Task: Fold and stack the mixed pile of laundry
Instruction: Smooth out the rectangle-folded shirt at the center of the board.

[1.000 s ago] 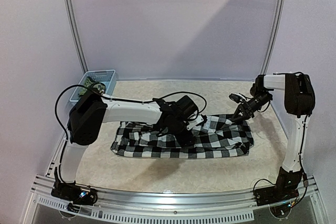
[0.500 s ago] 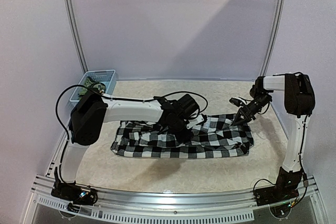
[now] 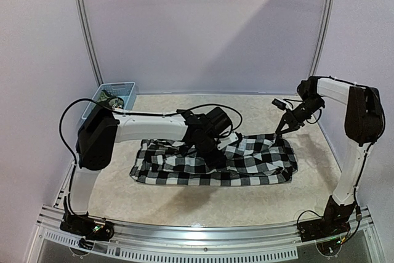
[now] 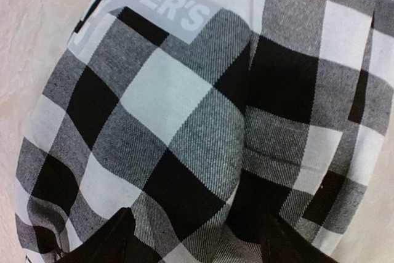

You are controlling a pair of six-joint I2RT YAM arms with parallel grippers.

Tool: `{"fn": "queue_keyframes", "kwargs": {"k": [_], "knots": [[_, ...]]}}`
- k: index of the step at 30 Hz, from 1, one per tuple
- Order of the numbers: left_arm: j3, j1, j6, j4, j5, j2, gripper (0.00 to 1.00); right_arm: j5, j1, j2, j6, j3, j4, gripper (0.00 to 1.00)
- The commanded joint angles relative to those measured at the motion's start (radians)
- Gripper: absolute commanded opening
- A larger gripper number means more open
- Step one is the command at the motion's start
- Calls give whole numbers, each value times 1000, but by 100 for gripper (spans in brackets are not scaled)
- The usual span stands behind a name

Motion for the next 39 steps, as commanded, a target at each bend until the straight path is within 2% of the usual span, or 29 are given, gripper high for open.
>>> {"fn": "queue_keyframes", "kwargs": {"k": [1, 3, 5, 9, 14, 21, 29, 34, 39], "knots": [[-27, 17, -93, 67, 42, -92, 77, -26, 81, -4, 14, -13, 77, 15], [-45, 34, -160, 135, 56, -114, 85, -59, 112, 16, 38, -2, 108, 15], [-54, 58, -235, 206, 74, -118, 90, -72, 137, 59, 53, 21, 115, 15], [-38, 118, -391, 296, 151, -73, 91, -128, 150, 151, 72, 64, 120, 15], [-53, 165, -496, 357, 264, 12, 87, -115, 150, 211, 77, 68, 123, 15], [-169, 169, -509, 380, 298, 24, 85, -45, 147, 245, 109, 39, 154, 15], [-245, 224, -523, 287, 246, 29, 84, 73, 121, 283, 169, 25, 185, 14], [-322, 254, -526, 322, 285, -38, 84, 79, 121, 290, 169, 24, 186, 14], [-327, 262, -496, 358, 326, -154, 87, 60, 120, 268, 157, 26, 179, 14]]}}
